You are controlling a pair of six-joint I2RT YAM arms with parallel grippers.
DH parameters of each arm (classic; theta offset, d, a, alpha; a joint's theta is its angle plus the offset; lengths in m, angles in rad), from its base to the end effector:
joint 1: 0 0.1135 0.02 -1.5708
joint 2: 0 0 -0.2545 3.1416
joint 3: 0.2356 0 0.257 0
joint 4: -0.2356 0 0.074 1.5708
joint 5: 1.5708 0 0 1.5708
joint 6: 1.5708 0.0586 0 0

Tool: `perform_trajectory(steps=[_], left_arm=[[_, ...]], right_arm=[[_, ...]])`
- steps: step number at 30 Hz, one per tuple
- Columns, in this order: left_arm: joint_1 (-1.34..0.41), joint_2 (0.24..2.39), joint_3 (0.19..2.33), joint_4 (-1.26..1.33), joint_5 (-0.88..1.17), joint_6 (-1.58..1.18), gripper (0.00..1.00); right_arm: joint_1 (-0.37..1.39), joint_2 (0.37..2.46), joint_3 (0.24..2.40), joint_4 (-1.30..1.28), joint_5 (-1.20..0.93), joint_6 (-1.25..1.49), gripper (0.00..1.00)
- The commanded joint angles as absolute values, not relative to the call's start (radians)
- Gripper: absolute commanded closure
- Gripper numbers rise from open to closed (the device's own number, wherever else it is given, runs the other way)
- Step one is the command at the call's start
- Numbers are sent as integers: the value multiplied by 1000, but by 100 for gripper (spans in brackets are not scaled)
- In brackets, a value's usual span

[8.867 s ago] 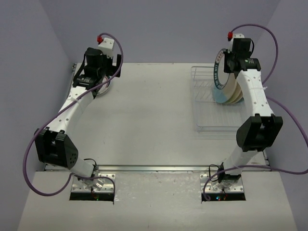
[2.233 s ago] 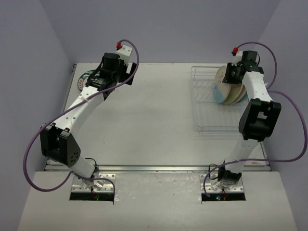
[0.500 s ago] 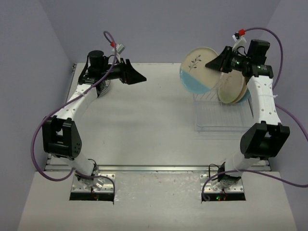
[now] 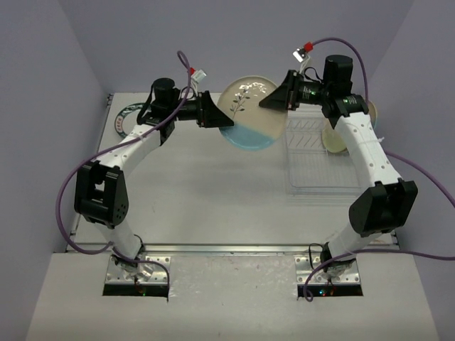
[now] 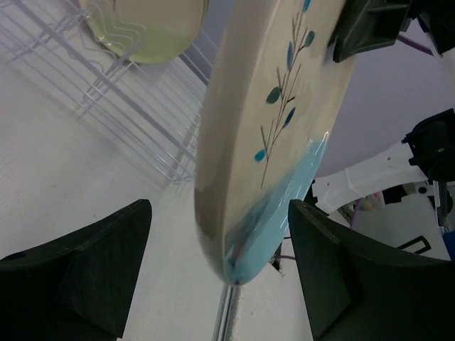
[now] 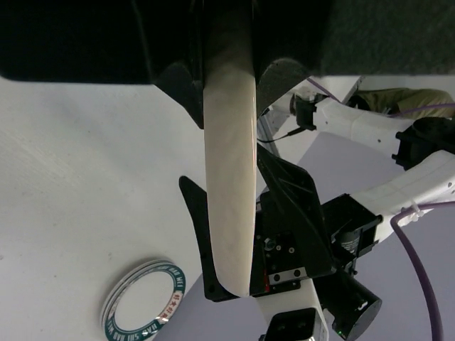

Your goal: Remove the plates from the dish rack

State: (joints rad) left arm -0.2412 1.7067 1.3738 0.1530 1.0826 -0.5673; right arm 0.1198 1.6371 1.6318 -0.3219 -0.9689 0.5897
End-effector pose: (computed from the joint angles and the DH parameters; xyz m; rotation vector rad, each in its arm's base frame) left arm 0.3859 -0.1482 0.3225 0.5673 1.8213 -1.5021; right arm 0.3800 0.0944 0.3917 -0.2494 1.9738 1.3820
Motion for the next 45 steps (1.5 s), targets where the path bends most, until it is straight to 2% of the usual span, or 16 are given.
perform_trajectory(steps=[1, 5, 9, 11, 12, 14, 16, 17, 19, 27, 34, 45], left_arm=[[-274, 1694, 1372, 349, 1170, -685, 32], [-275, 1692, 1337, 510, 1206, -798, 56], [-270, 1692, 1298, 632, 1215, -915, 98], [-263, 1691, 1290, 632, 1206, -928, 100], [-257, 1690, 1290, 631, 1202, -931, 100], [-227, 1689, 1287, 615, 1186, -939, 100], [-192, 1689, 1283, 595, 1169, -944, 100], [-161, 1689, 1281, 585, 1154, -944, 100], [-110, 1689, 1291, 531, 1107, -924, 100], [-42, 1742, 1356, 264, 908, -772, 100], [-12, 1939, 1406, 287, 825, -808, 100], [77, 2221, 1644, 364, 741, -831, 100]], right_arm=[[123, 1583, 1684, -175, -1031, 653, 100], [130, 1597, 1693, -147, -1032, 674, 100], [129, 1607, 1688, -146, -1027, 679, 100], [129, 1611, 1679, -167, -1016, 674, 100], [128, 1612, 1677, -185, -1004, 668, 95], [118, 1611, 1668, -220, -950, 654, 63], [102, 1610, 1662, -250, -911, 649, 35], [90, 1605, 1654, -269, -883, 643, 16], [54, 1600, 1646, -304, -811, 632, 1], [-102, 1573, 1631, -414, -618, 525, 1], [-106, 1489, 1573, -483, -574, 415, 1], [-109, 1383, 1509, -591, -507, 258, 1]])
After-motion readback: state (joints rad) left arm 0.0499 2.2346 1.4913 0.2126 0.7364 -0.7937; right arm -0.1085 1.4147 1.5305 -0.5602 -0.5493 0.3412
